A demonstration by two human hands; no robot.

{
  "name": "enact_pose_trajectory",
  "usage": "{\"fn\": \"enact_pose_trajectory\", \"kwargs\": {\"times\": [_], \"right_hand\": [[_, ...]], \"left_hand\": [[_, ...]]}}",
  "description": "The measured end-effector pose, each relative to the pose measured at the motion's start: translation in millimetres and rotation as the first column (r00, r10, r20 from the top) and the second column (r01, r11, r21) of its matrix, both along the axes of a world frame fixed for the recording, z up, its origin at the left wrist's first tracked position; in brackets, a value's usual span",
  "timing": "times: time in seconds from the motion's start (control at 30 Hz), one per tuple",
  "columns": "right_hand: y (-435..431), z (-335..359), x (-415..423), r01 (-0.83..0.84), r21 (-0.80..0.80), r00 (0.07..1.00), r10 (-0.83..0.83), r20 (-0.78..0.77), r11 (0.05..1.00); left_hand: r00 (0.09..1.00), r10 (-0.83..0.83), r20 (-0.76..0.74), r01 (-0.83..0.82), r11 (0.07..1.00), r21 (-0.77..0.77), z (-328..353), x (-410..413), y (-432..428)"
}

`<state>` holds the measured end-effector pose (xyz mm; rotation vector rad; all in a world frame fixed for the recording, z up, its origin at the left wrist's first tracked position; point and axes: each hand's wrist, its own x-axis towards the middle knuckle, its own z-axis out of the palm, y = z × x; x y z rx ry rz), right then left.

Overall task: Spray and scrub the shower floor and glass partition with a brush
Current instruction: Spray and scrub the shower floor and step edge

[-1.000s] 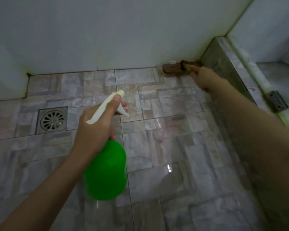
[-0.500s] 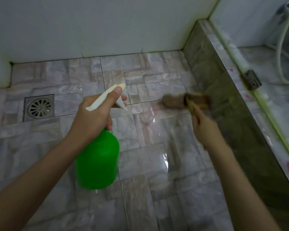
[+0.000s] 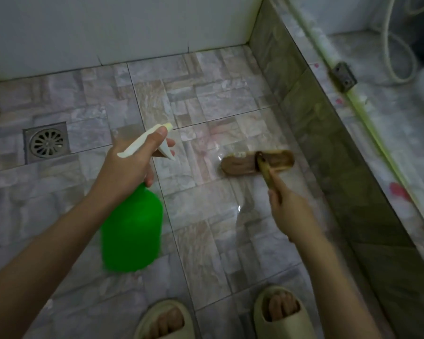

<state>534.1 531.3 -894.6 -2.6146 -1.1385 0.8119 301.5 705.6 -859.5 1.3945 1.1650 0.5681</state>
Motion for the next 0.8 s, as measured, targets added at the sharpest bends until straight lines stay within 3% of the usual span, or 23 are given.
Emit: {"fn": "enact_pose_trajectory", "kwargs": {"times": [0.17,0.37,0.57,0.67,0.73,0.8], "right_hand": [[108.7,-13.7,28.9,-0.150,0.074,0.989,0.149,0.014,0.986],[34.5,15.5,-9.4,-0.170,-0.135,0.985,0.168,-0.029,0.976],[161.9,-2.1,-9.7,-0.364,-0.007,0.931,0.364,0.022,0.931],[143.3,18.7,-9.1,-0.376,-0.152,0.925,0.380,-0.006,0.914],[103.4,29.4,-25.0,-0.328,-0.187,0.945,0.320,-0.073,0.926],[108.4,24.3,-46.2,-0.373,-0.150,0.927,0.362,-0.096,0.916]], "left_hand": [[1.000,-0.004,-0.019,0.005,1.000,0.023,-1.2,-9.2,-0.4],[0.998,0.058,0.018,-0.059,0.997,0.045,5.0,-28.0,12.4],[0.990,0.138,0.019,-0.139,0.989,0.053,3.7,-51.2,19.4],[0.980,0.199,0.008,-0.199,0.978,0.055,4.7,-68.3,23.6],[0.972,0.233,0.006,-0.233,0.972,0.037,6.8,-77.3,23.6],[0.957,0.289,0.006,-0.289,0.957,0.039,6.1,-84.9,22.2]]}}
